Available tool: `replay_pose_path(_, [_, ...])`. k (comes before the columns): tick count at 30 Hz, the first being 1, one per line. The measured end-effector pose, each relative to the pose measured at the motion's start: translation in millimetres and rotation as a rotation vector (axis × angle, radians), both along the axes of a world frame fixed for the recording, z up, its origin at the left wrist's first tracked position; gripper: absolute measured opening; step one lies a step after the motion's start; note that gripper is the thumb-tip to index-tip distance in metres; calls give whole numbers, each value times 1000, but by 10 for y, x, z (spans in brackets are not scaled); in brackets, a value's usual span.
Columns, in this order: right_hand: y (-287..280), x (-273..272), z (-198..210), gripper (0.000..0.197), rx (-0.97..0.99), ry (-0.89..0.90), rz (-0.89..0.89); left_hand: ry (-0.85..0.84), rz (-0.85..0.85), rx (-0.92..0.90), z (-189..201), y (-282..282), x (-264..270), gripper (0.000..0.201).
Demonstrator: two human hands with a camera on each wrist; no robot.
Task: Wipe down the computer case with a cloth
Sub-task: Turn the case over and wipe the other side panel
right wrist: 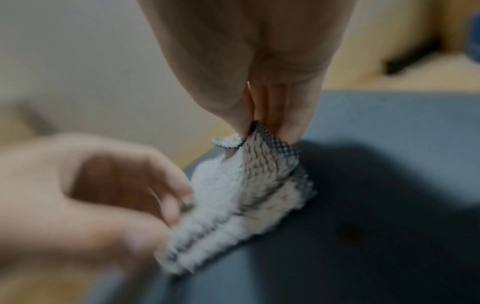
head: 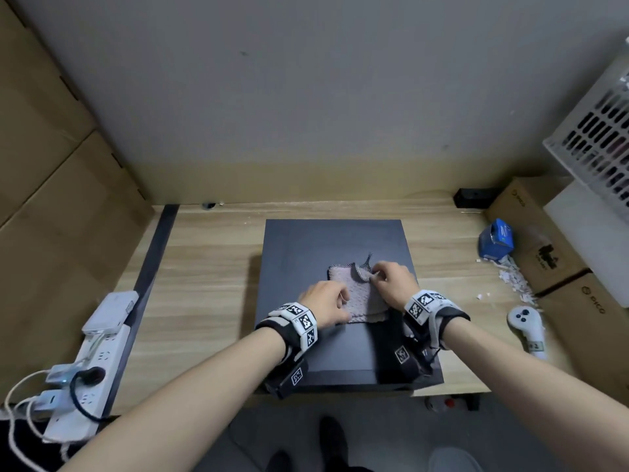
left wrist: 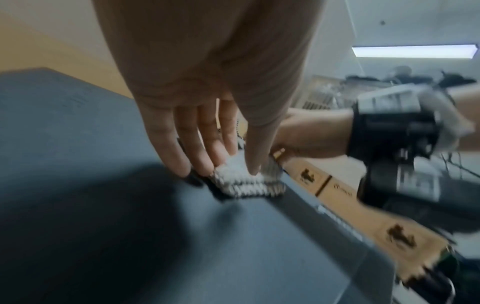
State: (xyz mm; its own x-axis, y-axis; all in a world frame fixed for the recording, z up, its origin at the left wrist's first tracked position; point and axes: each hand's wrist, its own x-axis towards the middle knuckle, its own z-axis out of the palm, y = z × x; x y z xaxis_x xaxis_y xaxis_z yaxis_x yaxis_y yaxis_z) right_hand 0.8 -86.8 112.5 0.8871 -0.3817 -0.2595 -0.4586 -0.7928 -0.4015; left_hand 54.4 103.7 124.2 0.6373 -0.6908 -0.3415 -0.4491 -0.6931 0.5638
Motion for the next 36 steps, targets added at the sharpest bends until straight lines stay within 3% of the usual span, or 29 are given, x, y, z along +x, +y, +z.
replay_pose_path(3, [-47,-4,-48,27,188,-5,-176,-56,-19,36,-111,-44,-53,30])
replay_pose_path(6, [-45,-19,-35,39,227,63,-167,-75,-13,5,-147,-38,-75,25])
replay_pose_path(10, [-53,-11,-22,23,205,64,-153,-65,10,-36,-113,-12,-62,11])
replay_pose_path(13, [-60,18,-10,18,230,-25,-203,-41,23,-92,-92,28,-31,13])
replay_pose_path(15, [-48,13,-15,18,184,-15,-169,-40,26,-115,-65,68,-6,13])
replay_pose_path(18, [-13,-57,-1,24,-33,118,-74,-24,-108,-9,-19,139,5,4])
replay_pose_path(20, [2,-102,34,36,-182,66,-5,0,-170,41,16,183,23,2])
replay_pose_path(23, [112,-85,64,58,-209,-159,150,22,-30,-35,91,282,178,10])
replay_pose_path(28, [598,-69,-219,72,-160,85,350,46,236,-100,196,669,544,13])
replay_pose_path(31, [750,-68,-364,77,-275,100,350,61,280,-22,151,962,652,14])
replay_pose_path(36, [830,168,-353,91,-287,146,421,38,359,143,14,1285,689,10])
